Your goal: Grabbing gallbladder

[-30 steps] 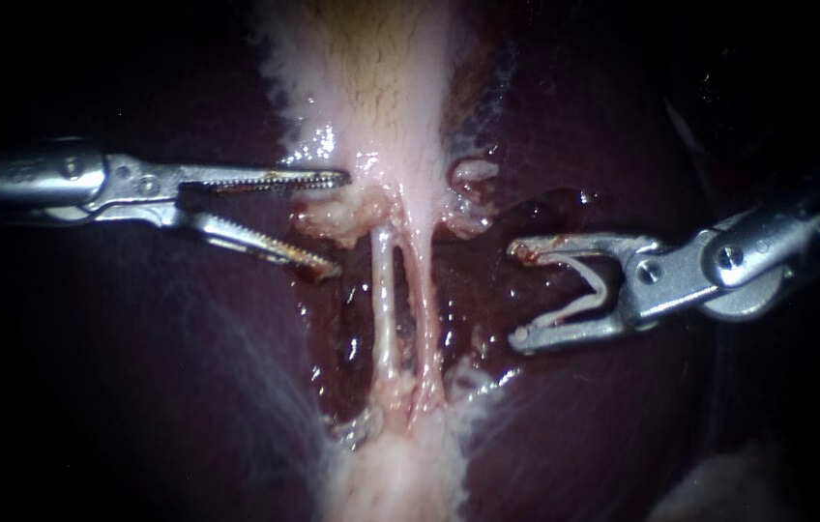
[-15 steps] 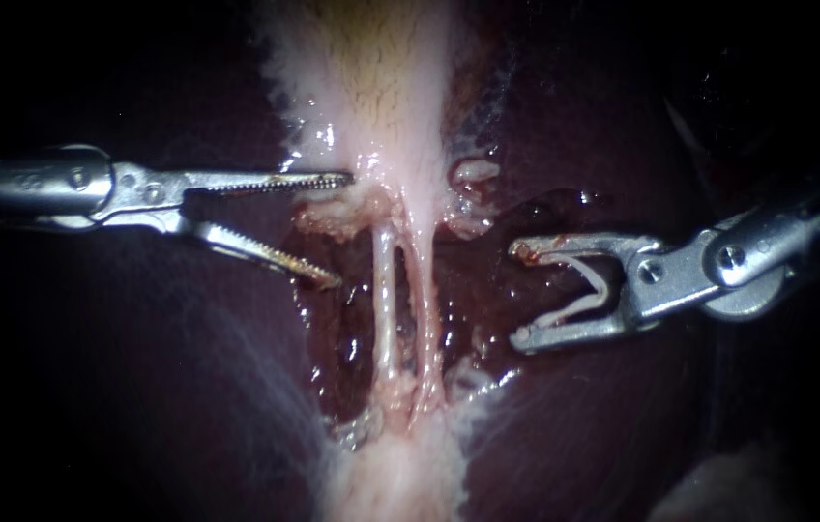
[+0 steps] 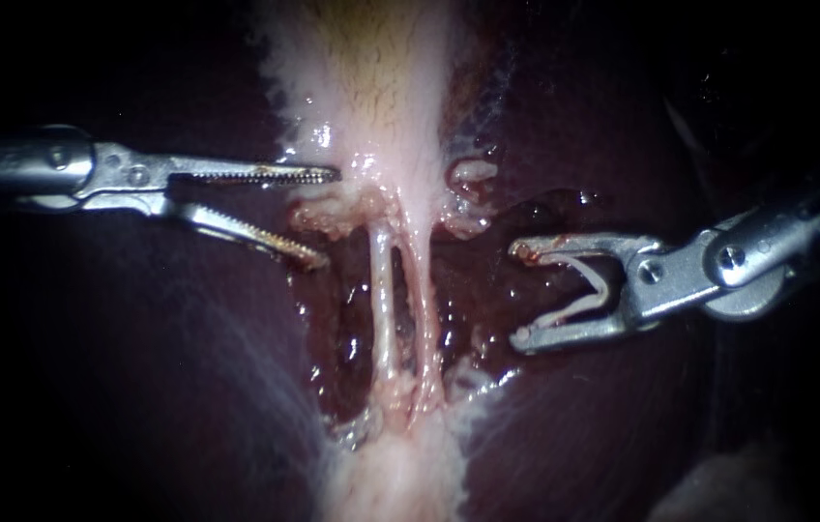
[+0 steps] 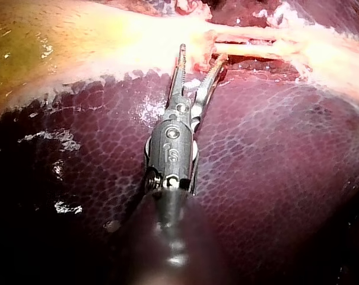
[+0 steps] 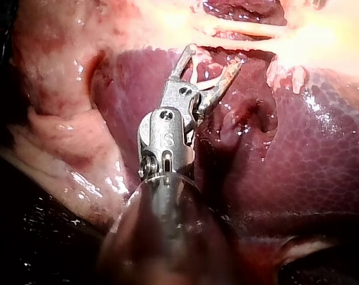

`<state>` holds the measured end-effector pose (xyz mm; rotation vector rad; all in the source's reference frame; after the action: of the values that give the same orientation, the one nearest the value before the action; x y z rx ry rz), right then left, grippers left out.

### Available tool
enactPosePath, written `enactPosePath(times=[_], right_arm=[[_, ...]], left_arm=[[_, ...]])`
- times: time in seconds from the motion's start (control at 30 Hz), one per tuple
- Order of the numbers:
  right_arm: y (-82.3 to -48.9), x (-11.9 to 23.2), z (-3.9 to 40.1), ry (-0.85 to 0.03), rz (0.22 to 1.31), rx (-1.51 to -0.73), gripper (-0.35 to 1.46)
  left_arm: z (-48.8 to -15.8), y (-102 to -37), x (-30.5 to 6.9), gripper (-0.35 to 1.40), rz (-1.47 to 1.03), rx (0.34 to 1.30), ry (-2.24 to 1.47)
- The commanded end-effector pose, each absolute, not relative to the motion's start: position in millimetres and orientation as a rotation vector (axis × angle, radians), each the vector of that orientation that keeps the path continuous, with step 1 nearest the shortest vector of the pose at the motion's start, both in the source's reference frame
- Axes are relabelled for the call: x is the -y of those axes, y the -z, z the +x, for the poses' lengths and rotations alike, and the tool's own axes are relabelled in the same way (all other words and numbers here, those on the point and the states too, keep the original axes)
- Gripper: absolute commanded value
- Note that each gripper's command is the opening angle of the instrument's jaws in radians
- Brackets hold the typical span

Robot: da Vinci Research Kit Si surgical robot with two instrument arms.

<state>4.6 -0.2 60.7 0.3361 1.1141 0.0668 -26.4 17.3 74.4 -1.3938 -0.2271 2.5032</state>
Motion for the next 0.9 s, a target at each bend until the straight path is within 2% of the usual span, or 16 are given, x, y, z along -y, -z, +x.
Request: enactPosePath(times=[0.03, 0.43, 0.6, 0.77, 0.9], right_arm=[[-60.7, 0.2, 4.6, -0.067, 0.336, -1.114, 0.5], [-60.7, 0.2, 4.6, -0.067, 0.336, -1.114, 0.5], [-60.7, 0.2, 4.6, -0.067, 0.336, -1.114, 0.5], [-60.7, 0.2, 4.6, -0.067, 0.336, -1.114, 0.5], [-60.7, 0.2, 4.6, -0.067, 0.336, -1.114, 0.5]], left_arm=[[-26.4, -74.3, -17.2, 0.29, -1.386, 0.229, -2.496], [-26.6, -75.1, -17.7, 0.19, -1.365, 0.22, -2.481], [-26.3, -75.1, -17.7, -0.03, -1.359, 0.225, -2.472], [-26.1, -75.0, -17.7, -0.35, -1.339, 0.245, -2.445], [-25.6, -74.6, -17.7, -0.35, -1.314, 0.277, -2.424]])
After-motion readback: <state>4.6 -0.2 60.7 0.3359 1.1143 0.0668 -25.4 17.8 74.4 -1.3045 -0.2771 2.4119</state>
